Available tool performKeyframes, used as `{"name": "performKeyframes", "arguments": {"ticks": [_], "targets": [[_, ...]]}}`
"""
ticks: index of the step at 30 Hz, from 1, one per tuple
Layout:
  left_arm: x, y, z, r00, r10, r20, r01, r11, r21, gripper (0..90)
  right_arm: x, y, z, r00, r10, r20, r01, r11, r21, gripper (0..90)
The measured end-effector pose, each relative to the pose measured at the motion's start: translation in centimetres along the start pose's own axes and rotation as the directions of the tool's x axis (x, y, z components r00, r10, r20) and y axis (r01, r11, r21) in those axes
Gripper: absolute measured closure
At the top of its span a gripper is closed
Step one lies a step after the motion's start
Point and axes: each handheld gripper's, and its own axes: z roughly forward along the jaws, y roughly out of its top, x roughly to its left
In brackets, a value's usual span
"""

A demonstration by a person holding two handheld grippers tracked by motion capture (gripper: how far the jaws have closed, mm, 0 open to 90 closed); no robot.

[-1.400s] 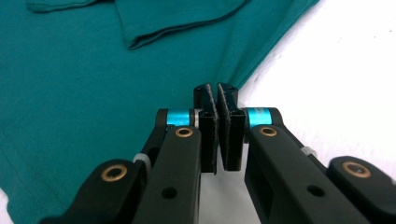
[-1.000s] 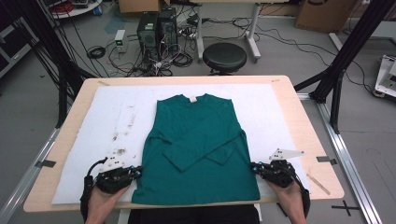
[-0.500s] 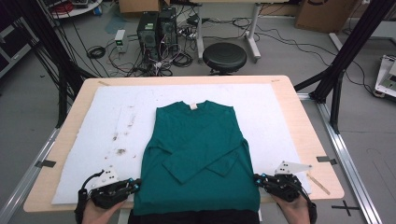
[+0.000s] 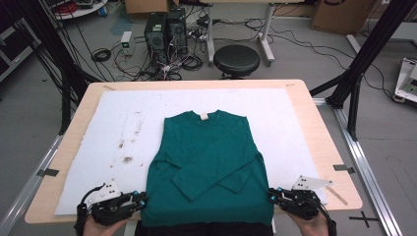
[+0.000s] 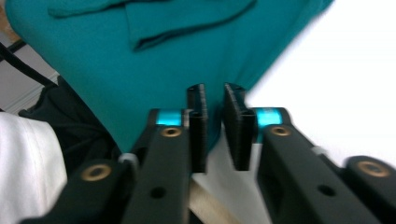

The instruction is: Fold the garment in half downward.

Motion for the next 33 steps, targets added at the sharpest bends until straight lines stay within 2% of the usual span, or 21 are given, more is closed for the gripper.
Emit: {"name": "performKeyframes", "arguments": {"ticks": [1,2,3,4,5,7,9,11,13,17,21,25,28,33], "targets": [[0.3,0.3,-0.2,1.0000,-0.004,0.006,0.004,0.9998,-0.021,63.1,0.0,0.2,0.0,0.9998,0.003,0.020,-0.003,0.9999,-0.014,56.1],[0.4,0.4,-0.3,1.0000,-0.001,0.004,0.001,0.9995,-0.033,59.7,-0.2,0.6,0.1,0.9990,0.015,0.041,-0.014,0.9995,-0.027,51.1],[0.6,0.7,-0.5,1.0000,-0.007,-0.007,0.006,0.9987,-0.052,54.3,-0.4,0.8,0.1,0.9990,0.014,0.043,-0.012,0.9993,-0.036,47.0],[0.9,1.0,-0.6,0.9999,-0.011,-0.007,0.011,0.9977,-0.068,50.8,-0.5,1.0,0.1,0.9981,0.017,0.059,-0.014,0.9988,-0.047,38.2],[1.2,1.3,-0.7,0.9999,-0.011,-0.012,0.010,0.9965,-0.083,49.1,-0.8,1.3,0.1,0.9956,0.023,0.091,-0.018,0.9980,-0.061,35.1],[1.8,1.9,-0.7,0.9996,-0.013,-0.027,0.010,0.9942,-0.107,43.1,-1.4,1.8,0.2,0.9935,0.031,0.109,-0.023,0.9966,-0.079,33.9],[2.4,2.5,-0.7,0.9990,-0.014,-0.042,0.009,0.9928,-0.120,42.6,-1.9,2.3,0.5,0.9879,0.032,0.152,-0.018,0.9956,-0.092,28.9],[3.1,3.2,-0.5,0.9985,-0.030,-0.047,0.024,0.9924,-0.120,41.9,-2.5,2.8,0.8,0.9852,0.019,0.170,-0.002,0.9955,-0.095,28.3],[3.6,3.7,-0.2,0.9987,-0.041,-0.032,0.037,0.9915,-0.125,40.6,-2.9,3.4,1.0,0.9826,0.013,0.185,0.006,0.9951,-0.099,27.6],[4.6,4.8,0.6,0.9988,-0.042,-0.026,0.038,0.9905,-0.132,40.4,-3.9,4.7,1.2,0.9793,0.013,0.202,0.013,0.9917,-0.128,26.8],[5.7,5.9,1.1,0.9974,-0.071,-0.014,0.069,0.9928,-0.098,39.7,-5.0,5.6,1.7,0.9743,0.034,0.223,-0.002,0.9896,-0.144,26.9],[6.6,6.9,1.5,0.9959,-0.077,-0.047,0.073,0.9941,-0.081,38.6,-6.2,6.5,3.0,0.9759,0.037,0.215,-0.013,0.9937,-0.111,27.1],[7.2,8.0,2.1,0.9965,-0.069,-0.046,0.067,0.9964,-0.052,38.5,-6.7,7.2,3.8,0.9678,0.033,0.250,-0.013,0.9964,-0.083,27.4],[7.8,9.5,3.4,0.9942,-0.052,-0.093,0.048,0.9977,-0.048,38.5,-6.8,7.7,4.5,0.9575,0.037,0.286,-0.010,0.9955,-0.094,28.3]]}}
